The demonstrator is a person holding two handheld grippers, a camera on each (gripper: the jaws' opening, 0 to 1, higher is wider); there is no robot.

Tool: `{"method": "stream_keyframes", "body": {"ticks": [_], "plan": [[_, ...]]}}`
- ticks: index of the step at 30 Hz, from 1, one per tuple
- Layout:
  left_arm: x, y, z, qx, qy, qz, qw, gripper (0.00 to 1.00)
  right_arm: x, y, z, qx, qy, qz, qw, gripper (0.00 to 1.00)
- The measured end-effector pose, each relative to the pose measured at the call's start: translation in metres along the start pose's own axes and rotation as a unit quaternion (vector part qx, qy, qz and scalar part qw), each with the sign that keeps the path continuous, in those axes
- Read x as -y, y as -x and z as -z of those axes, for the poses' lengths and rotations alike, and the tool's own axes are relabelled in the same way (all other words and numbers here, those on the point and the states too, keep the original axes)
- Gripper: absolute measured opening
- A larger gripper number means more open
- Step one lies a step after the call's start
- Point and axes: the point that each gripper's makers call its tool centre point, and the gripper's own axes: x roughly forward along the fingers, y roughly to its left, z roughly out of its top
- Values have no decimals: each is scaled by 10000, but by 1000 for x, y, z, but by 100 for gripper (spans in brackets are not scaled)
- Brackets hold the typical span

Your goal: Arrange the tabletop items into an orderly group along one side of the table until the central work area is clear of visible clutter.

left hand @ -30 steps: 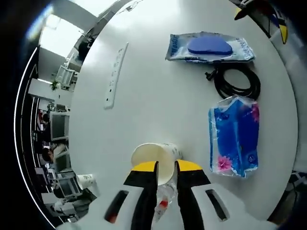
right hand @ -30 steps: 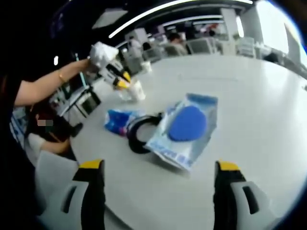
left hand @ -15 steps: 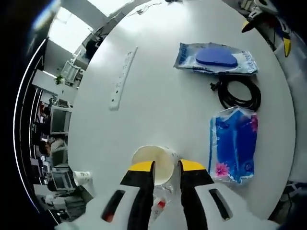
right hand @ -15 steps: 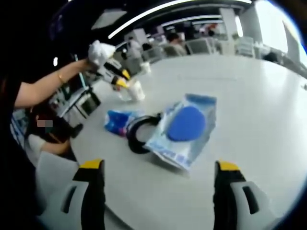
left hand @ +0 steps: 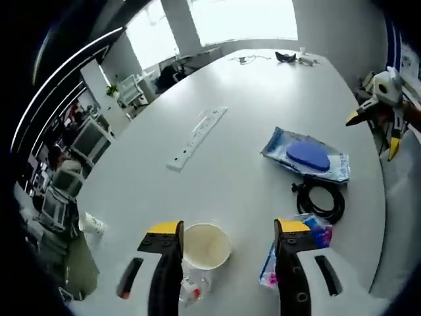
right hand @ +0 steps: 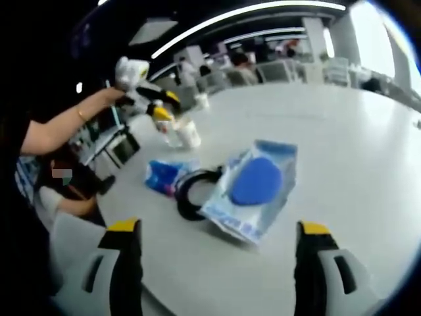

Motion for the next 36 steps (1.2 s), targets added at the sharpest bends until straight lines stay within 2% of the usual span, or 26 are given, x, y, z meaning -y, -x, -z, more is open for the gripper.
{"method": "stream_keyframes", "body": {"ticks": [1, 6, 9, 13, 15, 18, 24, 33, 36], "plan": [[0, 1, -5, 178, 26, -24, 9998, 60, 0, 0, 0, 0, 0, -1, 10000, 95], [9, 4, -15, 623, 308, 163, 9974, 66, -1, 0, -1, 2, 28, 19, 10000, 96], [15, 2, -18, 791, 508, 275, 9952, 74, -2, 1, -2, 23, 16, 23, 10000, 97], [22, -1, -23, 1086, 810, 419, 9899, 77, -1, 2, -3, 24, 21, 62, 10000, 99], [26, -2, -27, 1233, 954, 487, 9866, 81, -2, 2, -5, 48, 15, 61, 10000, 100], [30, -3, -28, 1301, 1022, 497, 9850, 84, -3, 2, -6, 51, 9, 76, 10000, 100], [51, -9, -32, 1492, 1041, 773, 9803, 90, -7, 2, -3, -36, -41, 21, 10000, 100], [72, -18, -33, 1535, 896, 819, 9807, 88, -6, 3, 0, -59, -158, 127, 9998, 100], [79, -18, -36, 1660, 930, 899, 9776, 87, -5, 5, -3, 62, -304, 116, 9995, 100]]}}
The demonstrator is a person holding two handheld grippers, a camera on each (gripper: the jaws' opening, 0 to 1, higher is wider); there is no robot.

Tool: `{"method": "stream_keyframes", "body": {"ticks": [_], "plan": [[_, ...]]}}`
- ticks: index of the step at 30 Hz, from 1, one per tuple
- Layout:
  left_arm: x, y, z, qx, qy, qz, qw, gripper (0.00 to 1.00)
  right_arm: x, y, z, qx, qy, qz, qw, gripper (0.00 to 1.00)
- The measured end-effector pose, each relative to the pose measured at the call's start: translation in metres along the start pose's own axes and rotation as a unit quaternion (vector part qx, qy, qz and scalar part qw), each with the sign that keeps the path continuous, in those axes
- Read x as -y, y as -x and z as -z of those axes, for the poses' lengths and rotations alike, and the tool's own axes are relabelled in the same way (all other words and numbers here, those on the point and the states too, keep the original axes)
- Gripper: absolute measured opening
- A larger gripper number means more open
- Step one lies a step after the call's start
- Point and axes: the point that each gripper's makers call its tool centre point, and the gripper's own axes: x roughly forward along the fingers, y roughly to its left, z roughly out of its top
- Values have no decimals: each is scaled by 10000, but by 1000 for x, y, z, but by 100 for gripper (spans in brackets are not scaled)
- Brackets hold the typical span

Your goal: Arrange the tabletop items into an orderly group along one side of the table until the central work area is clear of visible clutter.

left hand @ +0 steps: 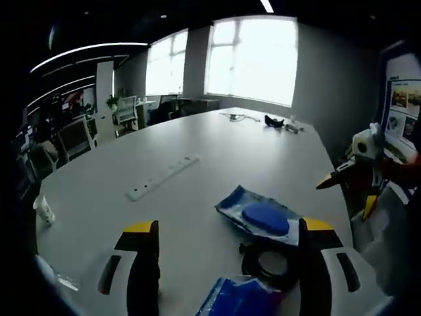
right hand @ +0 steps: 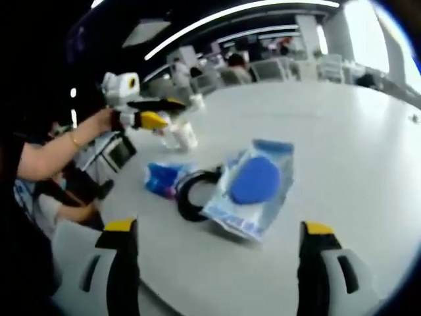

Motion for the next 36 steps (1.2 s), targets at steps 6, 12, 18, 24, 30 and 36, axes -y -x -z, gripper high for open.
{"method": "stream_keyframes", "body": {"ticks": [6, 12, 18, 24, 30, 36], "plan": [[7, -8, 0, 153, 10, -9, 9999, 84, 1, -1, 1, 32, -180, 52, 9998, 99], [15, -17, 5, 249, 59, 2, 9997, 80, 7, -1, 0, 188, -557, 239, 9980, 96], [15, -20, 2, 384, 45, -80, 9992, 77, 13, -2, 6, 87, -759, 376, 9964, 94], [16, -29, 9, 295, -75, -214, 9993, 70, 14, -4, 14, -20, -1189, 406, 9921, 89], [17, -38, 20, 226, 5, -368, 9991, 65, 13, -7, 22, -167, -1377, 494, 9891, 86], [22, -47, 25, 313, 185, -335, 9988, 62, 14, -10, 31, -294, -1712, 575, 9831, 83]]}}
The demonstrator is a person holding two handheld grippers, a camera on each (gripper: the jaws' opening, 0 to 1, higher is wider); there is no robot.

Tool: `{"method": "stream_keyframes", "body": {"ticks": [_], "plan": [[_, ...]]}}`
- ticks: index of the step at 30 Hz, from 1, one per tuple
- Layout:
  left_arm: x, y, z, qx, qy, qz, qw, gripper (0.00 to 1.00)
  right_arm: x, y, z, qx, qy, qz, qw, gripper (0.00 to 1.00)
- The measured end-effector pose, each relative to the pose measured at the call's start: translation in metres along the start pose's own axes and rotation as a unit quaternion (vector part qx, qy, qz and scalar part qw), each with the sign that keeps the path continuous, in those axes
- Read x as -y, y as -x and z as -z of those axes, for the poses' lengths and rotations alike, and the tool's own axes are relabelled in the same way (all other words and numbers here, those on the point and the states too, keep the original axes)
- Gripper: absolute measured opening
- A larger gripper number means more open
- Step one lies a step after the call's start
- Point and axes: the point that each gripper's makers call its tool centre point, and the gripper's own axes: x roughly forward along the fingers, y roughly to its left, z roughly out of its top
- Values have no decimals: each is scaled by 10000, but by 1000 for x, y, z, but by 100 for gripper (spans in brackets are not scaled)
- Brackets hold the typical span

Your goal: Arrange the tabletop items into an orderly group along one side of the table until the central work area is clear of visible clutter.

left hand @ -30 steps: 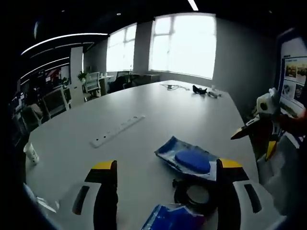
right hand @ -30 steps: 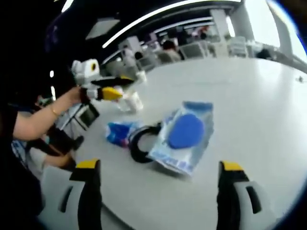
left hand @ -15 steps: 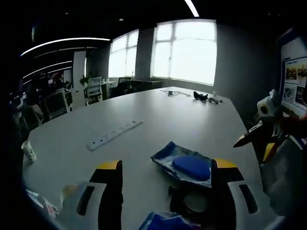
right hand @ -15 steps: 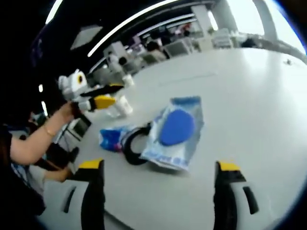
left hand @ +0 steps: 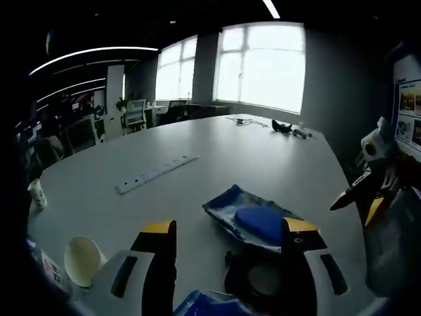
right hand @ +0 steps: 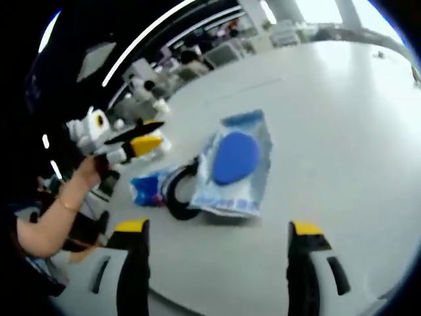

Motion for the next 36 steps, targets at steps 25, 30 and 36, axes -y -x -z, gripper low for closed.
{"method": "stream_keyframes", "body": {"ticks": [25, 30, 36], "plan": [[-16, -47, 25, -215, 617, -510, 9966, 41, -7, -18, 8, 53, -1053, 63, 9944, 58], [-22, -55, 32, -315, 863, -695, 9933, 36, -13, -26, 10, 19, -1191, 14, 9929, 56], [-22, -65, 37, -329, 1186, -693, 9900, 34, -19, -38, 17, 3, -1480, -104, 9889, 47]]}}
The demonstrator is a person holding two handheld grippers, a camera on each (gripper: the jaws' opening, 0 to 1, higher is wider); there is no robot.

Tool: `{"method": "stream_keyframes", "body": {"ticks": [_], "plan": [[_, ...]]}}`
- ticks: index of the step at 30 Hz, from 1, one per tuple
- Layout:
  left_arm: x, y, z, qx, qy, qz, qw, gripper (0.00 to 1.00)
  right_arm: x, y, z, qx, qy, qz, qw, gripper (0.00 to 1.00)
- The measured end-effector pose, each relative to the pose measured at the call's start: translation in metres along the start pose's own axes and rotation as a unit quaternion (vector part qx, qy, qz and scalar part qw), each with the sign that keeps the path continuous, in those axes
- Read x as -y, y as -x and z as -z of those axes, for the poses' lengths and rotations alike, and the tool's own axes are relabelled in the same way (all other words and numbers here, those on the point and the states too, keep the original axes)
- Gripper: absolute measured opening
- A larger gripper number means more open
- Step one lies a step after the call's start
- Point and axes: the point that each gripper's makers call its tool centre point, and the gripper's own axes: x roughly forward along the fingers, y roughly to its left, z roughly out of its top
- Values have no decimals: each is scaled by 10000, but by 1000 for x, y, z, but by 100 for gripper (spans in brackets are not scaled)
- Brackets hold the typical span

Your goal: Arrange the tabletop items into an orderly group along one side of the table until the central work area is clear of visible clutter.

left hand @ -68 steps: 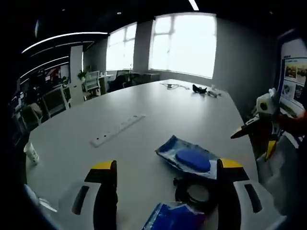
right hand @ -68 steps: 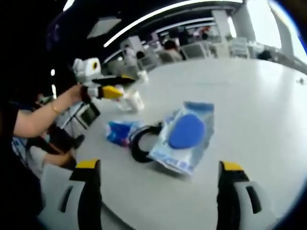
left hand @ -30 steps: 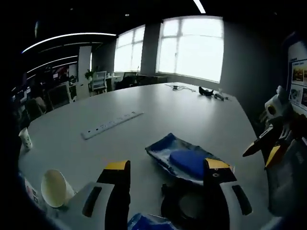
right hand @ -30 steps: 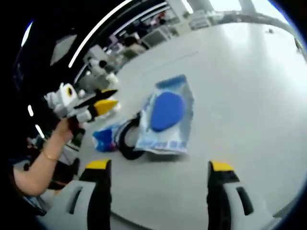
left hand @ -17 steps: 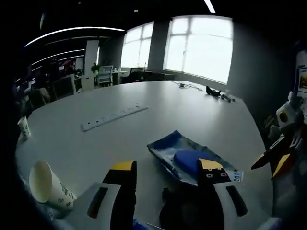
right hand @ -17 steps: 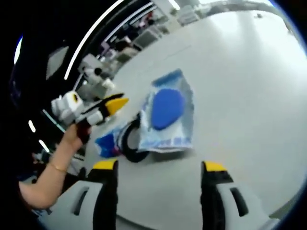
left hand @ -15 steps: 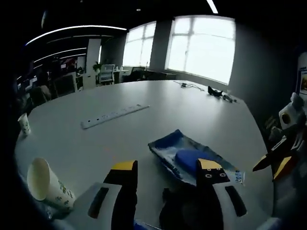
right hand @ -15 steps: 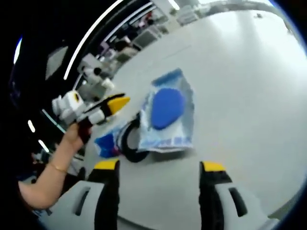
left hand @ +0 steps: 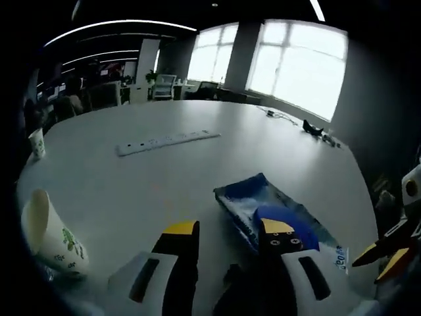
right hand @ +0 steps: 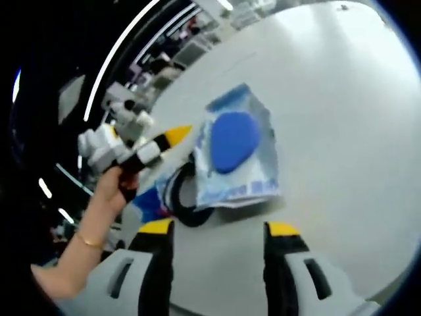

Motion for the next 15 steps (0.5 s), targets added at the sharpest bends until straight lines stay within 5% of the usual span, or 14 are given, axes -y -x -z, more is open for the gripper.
{"method": "stream_keyframes", "body": {"ticks": [15], "plan": [[1, -27, -3, 41, 288, 79, 9995, 30, 0, -16, -8, 370, -814, 141, 9959, 37]]}}
